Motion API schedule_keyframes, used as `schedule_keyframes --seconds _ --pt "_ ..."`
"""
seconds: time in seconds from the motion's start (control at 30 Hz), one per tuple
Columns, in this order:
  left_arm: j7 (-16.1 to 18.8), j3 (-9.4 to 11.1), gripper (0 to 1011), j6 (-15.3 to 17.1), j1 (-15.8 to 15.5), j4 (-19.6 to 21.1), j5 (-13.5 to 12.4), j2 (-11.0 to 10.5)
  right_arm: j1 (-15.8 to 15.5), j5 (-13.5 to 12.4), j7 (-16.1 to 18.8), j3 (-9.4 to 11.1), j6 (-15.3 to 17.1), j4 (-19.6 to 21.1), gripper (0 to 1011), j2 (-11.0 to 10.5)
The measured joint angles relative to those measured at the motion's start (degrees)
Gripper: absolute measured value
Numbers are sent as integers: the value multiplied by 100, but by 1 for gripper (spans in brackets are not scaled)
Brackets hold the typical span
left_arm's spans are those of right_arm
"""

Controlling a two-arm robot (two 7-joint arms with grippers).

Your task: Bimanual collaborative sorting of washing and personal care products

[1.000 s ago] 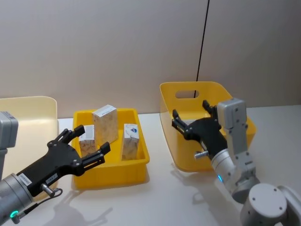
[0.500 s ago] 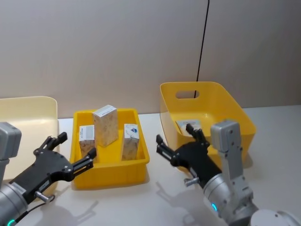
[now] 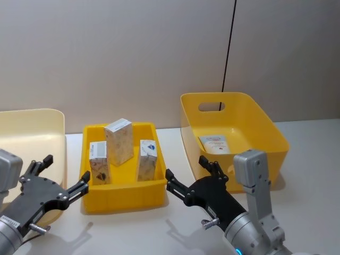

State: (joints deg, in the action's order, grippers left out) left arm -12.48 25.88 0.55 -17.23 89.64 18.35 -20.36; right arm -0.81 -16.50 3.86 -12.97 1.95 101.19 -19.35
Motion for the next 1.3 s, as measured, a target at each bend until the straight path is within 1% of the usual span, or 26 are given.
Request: schedule_keyframes --seconds 0.2,0.3,0.53,0.73,1.13,1.3 --pt "395 5 1003 10 122 118 -231 -54 -3 -1 1 -1 1 4 1001 0" --pt "687 9 1003 16 212 207 -398 -92 -3 -1 1 0 1 4 1001 1" --pt "1071 14 1003 26 331 324 -620 -142 -3 -1 0 3 0 4 1001 1" --pt "1178 15 1003 28 364 356 -682 -155 -3 0 -1 4 0 4 1001 2" --pt "1186 14 1003 28 365 358 -687 -154 1 3 -1 7 -1 -2 1001 6" --pt "1186 14 1003 28 365 358 -687 -153 55 14 27 11 -5 -49 1001 26"
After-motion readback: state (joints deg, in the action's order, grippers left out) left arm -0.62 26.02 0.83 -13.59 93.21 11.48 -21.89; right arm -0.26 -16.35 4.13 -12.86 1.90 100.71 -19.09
